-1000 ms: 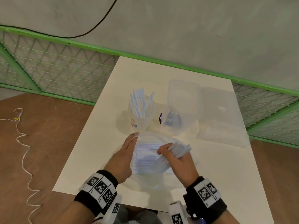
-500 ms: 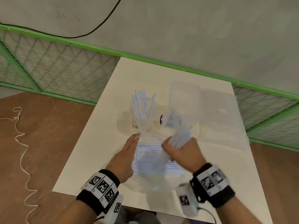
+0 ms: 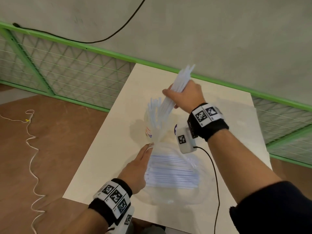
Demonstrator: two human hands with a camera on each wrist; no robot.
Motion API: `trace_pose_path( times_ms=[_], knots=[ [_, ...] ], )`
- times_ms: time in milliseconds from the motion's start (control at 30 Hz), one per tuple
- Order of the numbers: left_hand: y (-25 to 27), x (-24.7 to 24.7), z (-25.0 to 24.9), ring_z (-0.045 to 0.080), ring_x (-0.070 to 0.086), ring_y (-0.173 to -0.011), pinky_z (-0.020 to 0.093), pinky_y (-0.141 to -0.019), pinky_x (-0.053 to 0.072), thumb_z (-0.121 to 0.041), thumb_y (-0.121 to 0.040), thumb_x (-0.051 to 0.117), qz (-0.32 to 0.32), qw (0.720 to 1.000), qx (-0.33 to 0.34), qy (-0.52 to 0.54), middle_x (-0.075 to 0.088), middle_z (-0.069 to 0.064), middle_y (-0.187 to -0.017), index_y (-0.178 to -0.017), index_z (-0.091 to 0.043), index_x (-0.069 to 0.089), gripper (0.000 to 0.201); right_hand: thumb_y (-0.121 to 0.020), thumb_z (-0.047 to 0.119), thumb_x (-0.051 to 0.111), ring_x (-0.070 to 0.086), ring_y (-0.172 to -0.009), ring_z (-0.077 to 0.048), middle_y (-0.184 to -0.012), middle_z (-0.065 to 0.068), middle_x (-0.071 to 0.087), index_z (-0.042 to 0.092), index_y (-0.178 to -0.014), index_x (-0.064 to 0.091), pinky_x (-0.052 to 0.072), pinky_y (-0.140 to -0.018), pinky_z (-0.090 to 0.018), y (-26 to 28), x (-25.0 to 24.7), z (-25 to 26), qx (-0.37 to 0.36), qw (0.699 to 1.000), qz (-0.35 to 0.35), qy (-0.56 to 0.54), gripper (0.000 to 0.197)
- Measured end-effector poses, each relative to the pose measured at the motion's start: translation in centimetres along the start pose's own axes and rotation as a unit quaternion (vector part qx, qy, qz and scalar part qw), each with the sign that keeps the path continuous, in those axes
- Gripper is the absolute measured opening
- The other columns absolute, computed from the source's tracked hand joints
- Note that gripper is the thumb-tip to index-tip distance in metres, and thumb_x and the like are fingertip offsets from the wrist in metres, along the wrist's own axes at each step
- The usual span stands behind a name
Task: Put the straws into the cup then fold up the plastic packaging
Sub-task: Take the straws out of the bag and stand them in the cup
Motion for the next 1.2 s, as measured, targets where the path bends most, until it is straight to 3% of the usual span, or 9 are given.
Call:
trace_pose_path(
  times_ms=[133,233,367,500,600,767,867,967,1200],
  knots=[
    [0.0,-0.1,0.1,0.012,0.043,-0.058,0.013,-0.051,0.033,0.011,-0.077,0.049,0.001,1.0,0.001,-0.005,-0.015,-0.024,-0.157,-0.154,-0.029,-0.003,0.101,-0.068,0.066,0.075,0.069,-0.078,-0.016,-0.123,-0.001,0.062,0.009,-0.133,0.053,0.048,-0.049,-0.011,0.3,3.2,-1.7,0.045,0.991,0.118,0.051,0.089],
    [0.0,-0.1,0.0,0.009,0.04,-0.052,0.013,-0.047,0.031,0.011,-0.077,0.048,0.005,1.0,0.001,-0.009,-0.015,-0.025,-0.157,-0.154,-0.029,-0.003,0.101,-0.061,0.069,0.078,0.061,-0.11,-0.019,-0.14,-0.002,0.048,0.014,-0.148,0.037,0.053,-0.086,-0.027,0.3,1.0,-1.3,0.042,0.996,0.072,0.027,0.111],
    [-0.1,-0.2,0.1,0.012,0.043,-0.056,0.014,-0.053,0.035,0.01,-0.078,0.048,0.008,1.0,-0.005,-0.011,-0.018,-0.026,-0.156,-0.153,-0.03,-0.006,0.102,-0.076,0.059,0.073,0.049,-0.1,-0.007,-0.124,0.004,0.05,0.022,-0.14,0.044,0.037,-0.088,-0.023,1.8,-3.1,0.0,-0.015,0.999,-0.035,0.017,0.08],
    [-0.2,-0.4,0.2,0.022,0.062,-0.079,0.033,-0.073,0.055,0.007,-0.08,0.051,-0.003,1.0,0.005,-0.001,-0.02,-0.029,-0.154,-0.152,-0.035,-0.007,0.102,-0.082,0.019,0.063,0.056,-0.064,-0.01,-0.094,0.01,0.062,0.023,-0.105,0.065,0.047,-0.071,-0.023,7.1,-3.7,2.1,-0.172,0.982,-0.073,-0.011,0.024],
    [-0.3,-0.3,0.1,0.023,0.061,-0.07,0.033,-0.066,0.054,0.012,-0.075,0.048,-0.005,1.0,0.008,-0.006,-0.022,-0.033,-0.151,-0.152,-0.033,-0.005,0.104,-0.078,0.011,0.053,0.056,-0.067,-0.009,-0.089,0.007,0.065,0.022,-0.097,0.068,0.048,-0.074,-0.026,12.5,2.5,0.0,-0.181,0.979,0.077,0.061,0.026],
    [-0.5,0.3,-0.2,0.014,0.051,-0.062,0.016,-0.051,0.035,0.014,-0.073,0.051,0.001,1.0,0.014,-0.007,-0.017,-0.028,-0.156,-0.153,-0.031,-0.004,0.107,-0.093,0.003,0.043,0.059,-0.103,-0.032,-0.119,-0.007,0.059,0.016,-0.123,0.059,0.049,-0.079,-0.04,19.9,13.4,-9.4,-0.096,0.917,0.287,0.26,0.037],
    [-0.4,0.4,-0.4,0.021,0.06,-0.082,0.026,-0.061,0.048,0.011,-0.073,0.054,-0.004,1.0,0.025,0.005,-0.014,-0.027,-0.156,-0.153,-0.03,-0.002,0.106,-0.085,0.0,0.055,0.061,-0.09,-0.031,-0.107,-0.006,0.059,0.013,-0.119,0.058,0.04,-0.059,-0.036,21.5,15.7,-12.3,-0.088,0.905,0.273,0.314,0.036],
    [-0.2,0.6,-0.2,0.018,0.06,-0.088,0.024,-0.063,0.046,0.011,-0.073,0.053,-0.009,1.0,0.024,0.015,-0.013,-0.028,-0.156,-0.153,-0.031,-0.002,0.106,-0.048,0.006,0.085,0.059,-0.057,-0.019,-0.078,0.004,0.061,0.02,-0.09,0.068,0.038,-0.041,-0.027,21.8,16.6,-13.5,-0.092,0.903,0.228,0.353,0.048],
    [-0.1,1.1,0.5,0.007,0.046,-0.086,0.01,-0.051,0.035,0.014,-0.071,0.05,-0.012,1.0,0.024,0.009,-0.016,-0.029,-0.156,-0.153,-0.032,-0.003,0.108,-0.033,0.013,0.093,0.063,-0.062,-0.021,-0.078,0.001,0.065,0.02,-0.08,0.071,0.052,-0.048,-0.033,21.8,17.3,-14.5,-0.062,0.907,0.207,0.361,0.052]
  ],
)
Point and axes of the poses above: each hand's wrist, its own y-axis away from the middle knuckle, its own x-axis out of the palm, z = x × y, the point moved 8 cm from there along -y, towards the middle knuckle
